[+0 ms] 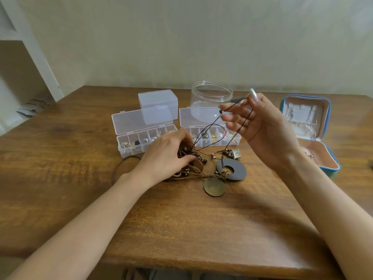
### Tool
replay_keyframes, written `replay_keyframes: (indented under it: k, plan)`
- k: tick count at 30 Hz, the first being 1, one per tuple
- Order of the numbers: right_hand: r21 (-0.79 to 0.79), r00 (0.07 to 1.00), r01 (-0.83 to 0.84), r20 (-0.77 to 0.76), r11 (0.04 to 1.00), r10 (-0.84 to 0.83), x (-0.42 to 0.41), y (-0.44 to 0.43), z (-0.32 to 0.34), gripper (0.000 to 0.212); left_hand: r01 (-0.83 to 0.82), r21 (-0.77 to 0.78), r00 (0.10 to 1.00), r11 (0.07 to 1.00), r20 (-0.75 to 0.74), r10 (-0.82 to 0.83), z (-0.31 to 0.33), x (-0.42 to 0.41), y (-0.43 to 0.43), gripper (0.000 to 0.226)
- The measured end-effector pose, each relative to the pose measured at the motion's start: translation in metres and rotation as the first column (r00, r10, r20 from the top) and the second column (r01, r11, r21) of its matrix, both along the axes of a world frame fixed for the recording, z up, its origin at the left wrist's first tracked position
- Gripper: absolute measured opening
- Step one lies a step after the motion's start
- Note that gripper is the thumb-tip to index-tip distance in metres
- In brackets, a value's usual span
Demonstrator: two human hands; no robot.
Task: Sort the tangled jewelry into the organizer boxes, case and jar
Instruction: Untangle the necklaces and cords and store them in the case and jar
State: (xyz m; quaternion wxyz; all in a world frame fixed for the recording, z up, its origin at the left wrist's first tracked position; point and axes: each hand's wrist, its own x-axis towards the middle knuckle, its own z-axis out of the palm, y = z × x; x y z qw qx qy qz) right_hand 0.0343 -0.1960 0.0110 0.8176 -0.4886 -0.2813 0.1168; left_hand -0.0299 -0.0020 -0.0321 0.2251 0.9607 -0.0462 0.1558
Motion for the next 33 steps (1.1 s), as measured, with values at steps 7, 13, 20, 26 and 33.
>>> replay_keyframes:
  k: [7, 13, 20, 26, 33]
  plan:
    - [0.238, 0.986, 0.081, -0.161, 0.968, -0.043, 0.003, -0.010, 0.013, 0.035, 0.066, -0.089, 0.995, 0.994, -0.074, -0.072, 0.005, -0.003, 0.002, 0.036]
    - [-0.046, 0.932, 0.355, 0.103, 0.934, -0.349, 0.008, -0.015, 0.012, 0.023, 0.068, -0.163, 0.996, 0.984, -0.046, -0.077, 0.003, 0.001, 0.006, 0.013]
    - [-0.675, 0.751, 0.518, 0.653, 0.525, 0.098, -0.001, 0.009, -0.022, 0.018, 0.062, -0.179, 0.998, 0.982, 0.035, -0.057, 0.001, 0.000, 0.003, 0.023]
    - [-0.746, 0.833, 0.464, 0.551, 0.478, 0.052, -0.007, 0.032, -0.044, 0.028, 0.176, -0.252, 0.983, 0.952, 0.091, -0.158, 0.004, -0.002, 0.000, 0.040]
    - [-0.652, 0.984, 0.155, 0.171, 0.743, -0.056, -0.005, 0.027, -0.036, 0.012, 0.218, -0.225, 0.975, 0.950, 0.081, -0.205, 0.003, -0.002, 0.001, 0.057]
